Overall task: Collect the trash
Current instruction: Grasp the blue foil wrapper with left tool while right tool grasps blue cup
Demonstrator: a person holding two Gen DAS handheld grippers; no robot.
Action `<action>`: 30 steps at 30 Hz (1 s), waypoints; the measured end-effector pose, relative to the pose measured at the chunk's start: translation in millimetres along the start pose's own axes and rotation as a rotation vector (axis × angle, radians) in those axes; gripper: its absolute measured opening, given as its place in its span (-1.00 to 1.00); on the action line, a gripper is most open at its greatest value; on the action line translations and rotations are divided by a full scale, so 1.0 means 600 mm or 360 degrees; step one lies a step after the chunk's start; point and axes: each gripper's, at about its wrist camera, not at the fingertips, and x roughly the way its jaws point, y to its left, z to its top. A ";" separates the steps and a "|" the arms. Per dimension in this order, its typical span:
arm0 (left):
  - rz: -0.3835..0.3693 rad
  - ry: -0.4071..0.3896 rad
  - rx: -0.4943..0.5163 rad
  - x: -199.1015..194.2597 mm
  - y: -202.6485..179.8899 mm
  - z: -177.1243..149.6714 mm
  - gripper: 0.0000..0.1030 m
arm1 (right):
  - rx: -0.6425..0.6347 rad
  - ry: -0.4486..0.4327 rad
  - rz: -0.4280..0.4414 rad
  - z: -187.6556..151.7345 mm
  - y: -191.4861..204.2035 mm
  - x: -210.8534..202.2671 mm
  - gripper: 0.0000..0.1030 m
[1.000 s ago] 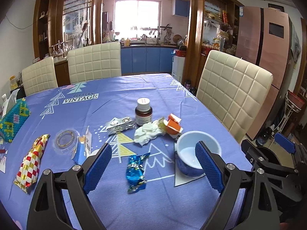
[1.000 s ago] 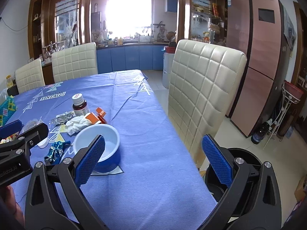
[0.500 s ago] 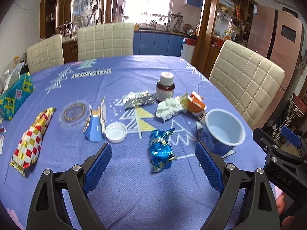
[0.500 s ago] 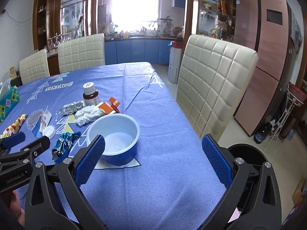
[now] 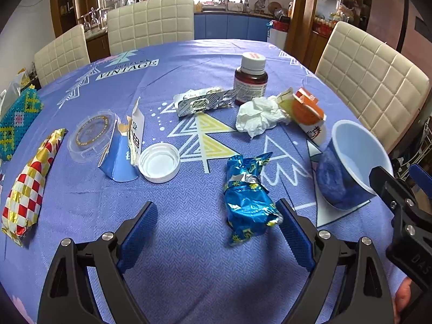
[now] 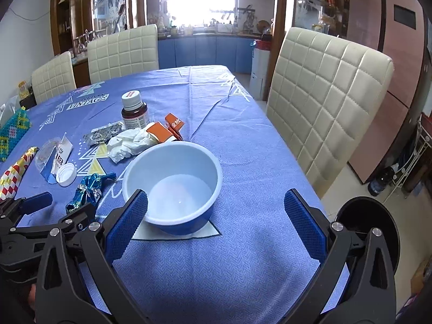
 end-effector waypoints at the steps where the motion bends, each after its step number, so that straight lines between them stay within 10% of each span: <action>1: 0.0002 0.0008 -0.0011 0.004 0.003 0.001 0.56 | -0.0006 0.0006 0.0014 0.002 0.004 0.003 0.94; 6: 0.0051 0.0015 -0.0043 0.010 0.020 0.009 -0.36 | -0.0058 0.0019 0.0071 0.012 0.028 0.016 0.94; 22: 0.0023 0.0006 -0.0149 0.009 0.057 0.018 -0.41 | -0.0153 0.0146 0.0125 0.005 0.075 0.048 0.92; 26: 0.0017 0.0005 -0.0146 0.008 0.054 0.017 -0.42 | -0.0111 0.0184 0.0207 0.001 0.064 0.043 -0.09; 30: 0.0008 -0.0014 -0.0134 0.001 0.049 0.016 -0.41 | -0.0126 0.0094 0.0201 0.001 0.063 0.016 -0.33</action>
